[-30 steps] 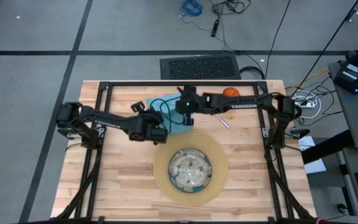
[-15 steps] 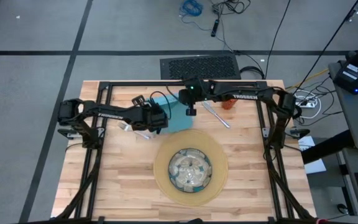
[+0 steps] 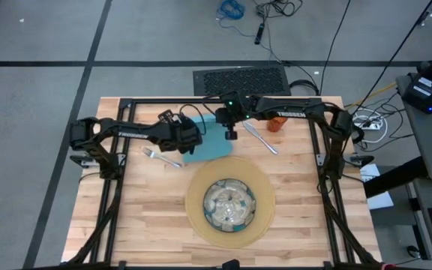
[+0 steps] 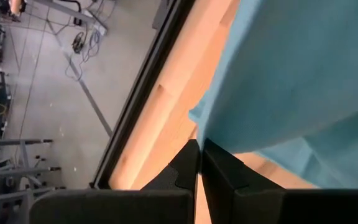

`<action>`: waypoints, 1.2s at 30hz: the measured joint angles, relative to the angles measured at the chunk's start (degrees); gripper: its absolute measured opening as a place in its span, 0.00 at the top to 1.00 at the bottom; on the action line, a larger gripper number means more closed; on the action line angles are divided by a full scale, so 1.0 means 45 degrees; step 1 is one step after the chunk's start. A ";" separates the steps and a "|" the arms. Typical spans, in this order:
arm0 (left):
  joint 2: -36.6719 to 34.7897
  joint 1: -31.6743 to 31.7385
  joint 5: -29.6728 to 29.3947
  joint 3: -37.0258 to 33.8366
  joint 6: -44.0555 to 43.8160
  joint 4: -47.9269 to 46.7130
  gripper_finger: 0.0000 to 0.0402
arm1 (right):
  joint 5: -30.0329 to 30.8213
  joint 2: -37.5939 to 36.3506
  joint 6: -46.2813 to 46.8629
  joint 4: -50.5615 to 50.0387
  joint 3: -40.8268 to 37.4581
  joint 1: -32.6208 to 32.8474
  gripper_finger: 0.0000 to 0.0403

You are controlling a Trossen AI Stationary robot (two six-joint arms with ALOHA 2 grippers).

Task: Set table place
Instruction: Fold the blue napkin

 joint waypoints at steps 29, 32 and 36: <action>-0.0993 0.3955 0.6706 -0.0043 0.1140 0.0895 1.00 | -0.1198 0.3388 0.2369 -0.3772 0.5405 -0.1347 1.00; -0.0903 0.4055 0.6767 -0.0200 0.1138 0.0967 1.00 | -0.1530 0.3388 0.2380 -0.3749 0.5409 -0.1347 1.00; -0.0903 0.4134 0.7059 -0.0457 0.1067 0.1085 1.00 | -0.1874 0.3388 0.2566 -0.3754 0.5409 -0.1440 1.00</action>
